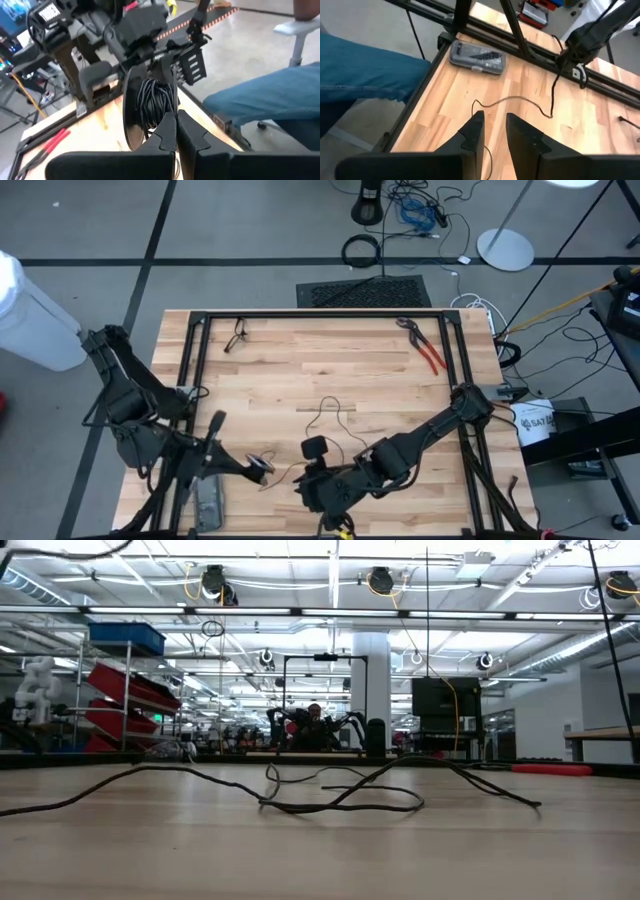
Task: Coil cords
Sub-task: Coil the black wire onto the spool
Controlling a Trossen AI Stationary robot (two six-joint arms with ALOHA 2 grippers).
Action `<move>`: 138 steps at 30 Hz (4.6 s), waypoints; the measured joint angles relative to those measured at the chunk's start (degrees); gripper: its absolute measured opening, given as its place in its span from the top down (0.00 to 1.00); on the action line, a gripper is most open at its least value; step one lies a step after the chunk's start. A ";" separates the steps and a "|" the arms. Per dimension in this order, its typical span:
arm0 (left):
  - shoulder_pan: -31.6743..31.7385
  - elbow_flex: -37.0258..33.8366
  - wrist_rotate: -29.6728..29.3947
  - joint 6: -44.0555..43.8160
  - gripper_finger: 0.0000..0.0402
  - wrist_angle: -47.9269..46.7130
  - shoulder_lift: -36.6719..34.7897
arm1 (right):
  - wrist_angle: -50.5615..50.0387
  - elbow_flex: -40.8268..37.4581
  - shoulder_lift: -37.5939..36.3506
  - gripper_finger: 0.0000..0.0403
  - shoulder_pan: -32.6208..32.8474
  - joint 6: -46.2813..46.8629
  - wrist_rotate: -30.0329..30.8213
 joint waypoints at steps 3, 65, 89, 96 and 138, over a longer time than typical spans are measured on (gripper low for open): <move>0.00 0.02 -0.04 -1.12 1.00 -1.77 -0.11 | 1.75 0.07 0.30 0.83 -0.64 -0.97 -0.07; -10.86 0.02 -7.54 -2.92 1.00 -5.43 -2.82 | 30.68 0.07 22.69 0.55 -15.23 8.62 -22.46; -10.86 0.02 -7.71 -2.90 1.00 -5.43 -2.84 | 25.36 0.04 19.21 0.55 -14.79 10.32 -19.46; -10.86 0.02 -7.79 -2.87 1.00 -5.43 -2.84 | 28.49 0.05 21.14 0.55 -14.65 10.89 -19.64; -10.91 -0.02 -12.31 -2.55 1.00 -5.56 -2.84 | 5.77 0.04 4.21 1.00 -2.11 9.86 -18.68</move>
